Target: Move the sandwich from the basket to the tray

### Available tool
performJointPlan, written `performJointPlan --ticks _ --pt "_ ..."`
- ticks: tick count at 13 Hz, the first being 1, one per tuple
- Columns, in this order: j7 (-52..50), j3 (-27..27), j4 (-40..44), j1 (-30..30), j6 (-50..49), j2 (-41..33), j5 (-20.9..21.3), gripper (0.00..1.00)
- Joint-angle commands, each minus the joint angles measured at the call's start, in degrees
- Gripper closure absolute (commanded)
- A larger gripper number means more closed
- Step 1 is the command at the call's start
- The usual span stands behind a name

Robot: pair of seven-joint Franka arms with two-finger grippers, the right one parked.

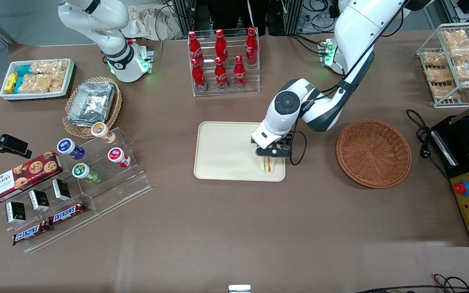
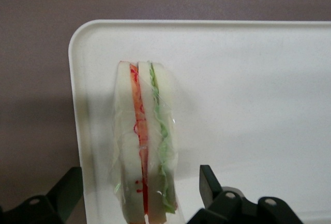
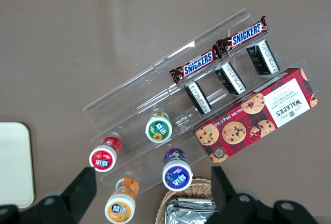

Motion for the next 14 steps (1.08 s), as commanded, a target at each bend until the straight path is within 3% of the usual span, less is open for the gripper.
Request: performJointPlan --ticks 1,4,7,9,11,14 --pt "-6.75 0.23 1.90 -0.45 -0.56 -2.66 1.44 0.00" --pt "-11.14 0.32 5.92 0.07 -8.51 -8.98 0.21 0.00" --pt "-15.81 0.32 21.01 1.04 -30.28 -11.11 0.12 0.00" --pt "-14.95 0.23 29.46 4.36 -39.63 -11.55 -0.57 0.00" --pt "-9.44 1.36 32.75 7.97 -46.40 -14.61 -2.68 0.00" --pt "12.22 16.09 32.32 6.94 -55.03 -23.65 -10.05 0.00"
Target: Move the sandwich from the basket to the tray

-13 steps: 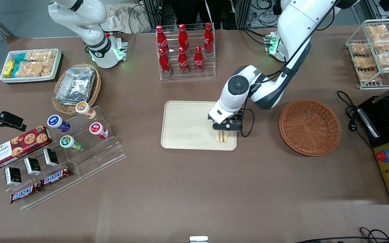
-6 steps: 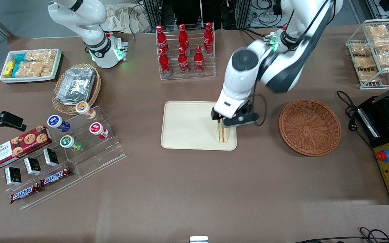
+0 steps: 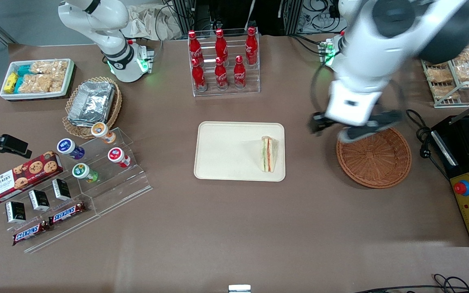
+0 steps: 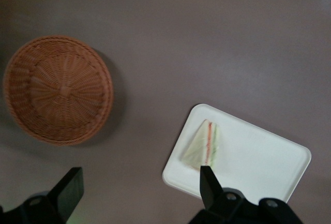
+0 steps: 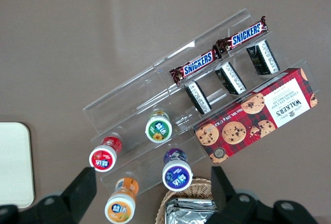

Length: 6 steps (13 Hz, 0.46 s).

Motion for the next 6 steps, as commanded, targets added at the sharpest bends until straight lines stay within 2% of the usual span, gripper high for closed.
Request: performJointPlan --ticks 1,3,6 --pt "19.09 11.34 -2.11 -0.98 -6.48 -7.53 -4.28 0.00" --pt "30.37 17.16 -5.70 -1.16 -6.42 -10.61 -3.76 0.00" --pt "39.01 21.83 -13.96 -0.90 -0.55 -15.00 -4.45 0.00"
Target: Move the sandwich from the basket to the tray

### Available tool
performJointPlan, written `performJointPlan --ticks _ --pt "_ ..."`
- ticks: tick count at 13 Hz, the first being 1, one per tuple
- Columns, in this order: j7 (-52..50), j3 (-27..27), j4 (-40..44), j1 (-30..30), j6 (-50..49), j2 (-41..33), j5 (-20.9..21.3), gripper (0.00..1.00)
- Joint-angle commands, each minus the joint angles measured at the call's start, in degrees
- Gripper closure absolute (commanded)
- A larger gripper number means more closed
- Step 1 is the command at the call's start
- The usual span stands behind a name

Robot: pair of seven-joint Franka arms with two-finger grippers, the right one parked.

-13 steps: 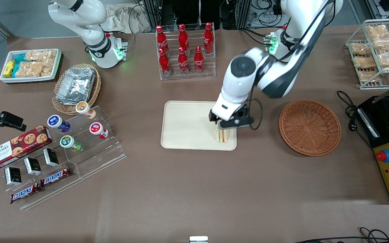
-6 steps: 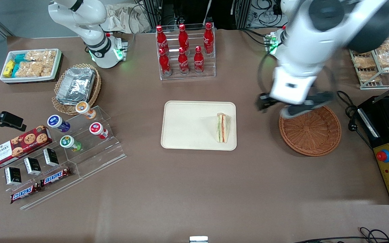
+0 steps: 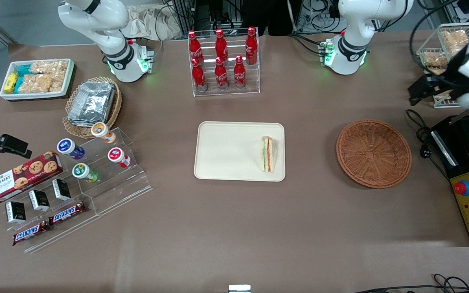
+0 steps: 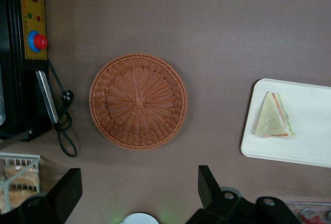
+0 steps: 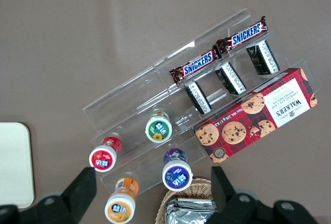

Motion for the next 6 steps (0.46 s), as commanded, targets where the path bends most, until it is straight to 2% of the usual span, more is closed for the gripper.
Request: performJointPlan --ticks 1,6 --pt "4.56 2.67 -9.18 -0.61 6.22 -4.65 -0.92 0.00" --pt "4.74 3.72 -8.24 0.44 6.51 -3.51 -1.18 0.00"
